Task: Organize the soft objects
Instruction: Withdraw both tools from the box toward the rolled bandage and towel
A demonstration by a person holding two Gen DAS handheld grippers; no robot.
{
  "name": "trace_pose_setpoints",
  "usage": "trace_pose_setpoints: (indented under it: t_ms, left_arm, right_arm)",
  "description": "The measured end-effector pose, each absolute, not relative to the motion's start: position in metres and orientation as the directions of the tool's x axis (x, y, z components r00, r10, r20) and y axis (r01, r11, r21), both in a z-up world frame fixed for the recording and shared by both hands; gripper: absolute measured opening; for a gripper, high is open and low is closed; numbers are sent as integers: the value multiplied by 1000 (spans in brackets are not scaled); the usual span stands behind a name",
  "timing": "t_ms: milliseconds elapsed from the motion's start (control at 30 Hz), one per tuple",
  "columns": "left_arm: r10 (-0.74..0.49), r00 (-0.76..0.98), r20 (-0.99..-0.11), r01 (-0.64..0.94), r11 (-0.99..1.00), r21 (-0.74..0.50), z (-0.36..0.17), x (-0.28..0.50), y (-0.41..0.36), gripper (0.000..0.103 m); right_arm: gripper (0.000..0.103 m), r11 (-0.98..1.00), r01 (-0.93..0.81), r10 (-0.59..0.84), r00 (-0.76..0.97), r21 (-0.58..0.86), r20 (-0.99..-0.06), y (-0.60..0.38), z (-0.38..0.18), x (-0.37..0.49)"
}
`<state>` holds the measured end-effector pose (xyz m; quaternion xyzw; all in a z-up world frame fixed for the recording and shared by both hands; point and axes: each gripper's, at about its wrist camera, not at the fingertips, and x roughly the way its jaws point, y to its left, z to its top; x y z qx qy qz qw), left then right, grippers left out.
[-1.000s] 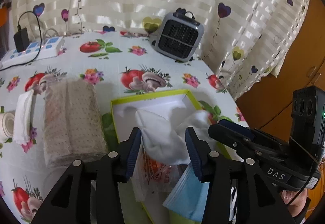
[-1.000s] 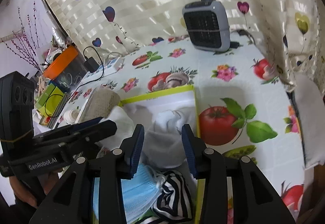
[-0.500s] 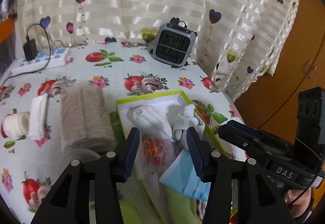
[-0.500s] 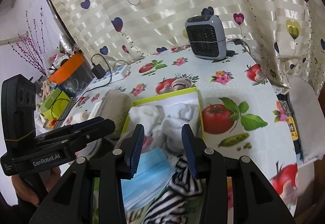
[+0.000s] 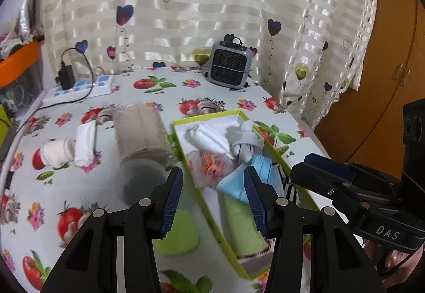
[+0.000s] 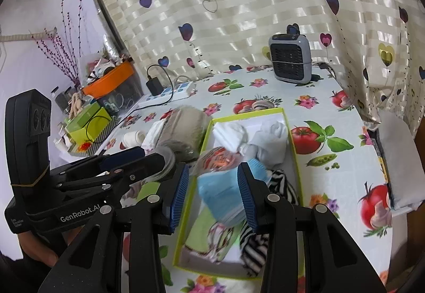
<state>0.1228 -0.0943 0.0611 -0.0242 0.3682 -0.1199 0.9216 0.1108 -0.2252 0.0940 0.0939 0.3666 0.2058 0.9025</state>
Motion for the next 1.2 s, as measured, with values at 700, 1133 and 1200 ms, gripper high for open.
trace_pose_setpoints:
  t_ms: [700,1133,1200]
  left_arm:
    - [-197,725,-660,134,980,-146,57,69,-47,47]
    - [-181,728,-662,101,982,-157,56,64,-31,47]
    - [-177,727,-663,96,983,-157,56,64,-29,47]
  right_arm:
    - [40,877,-379,475,599,293,-644,-182,93,73]
    - [40,868,-411,486,585,280,-650,-167,94,72]
    - [40,866,-414,487,582,278,-651,-165,93,73]
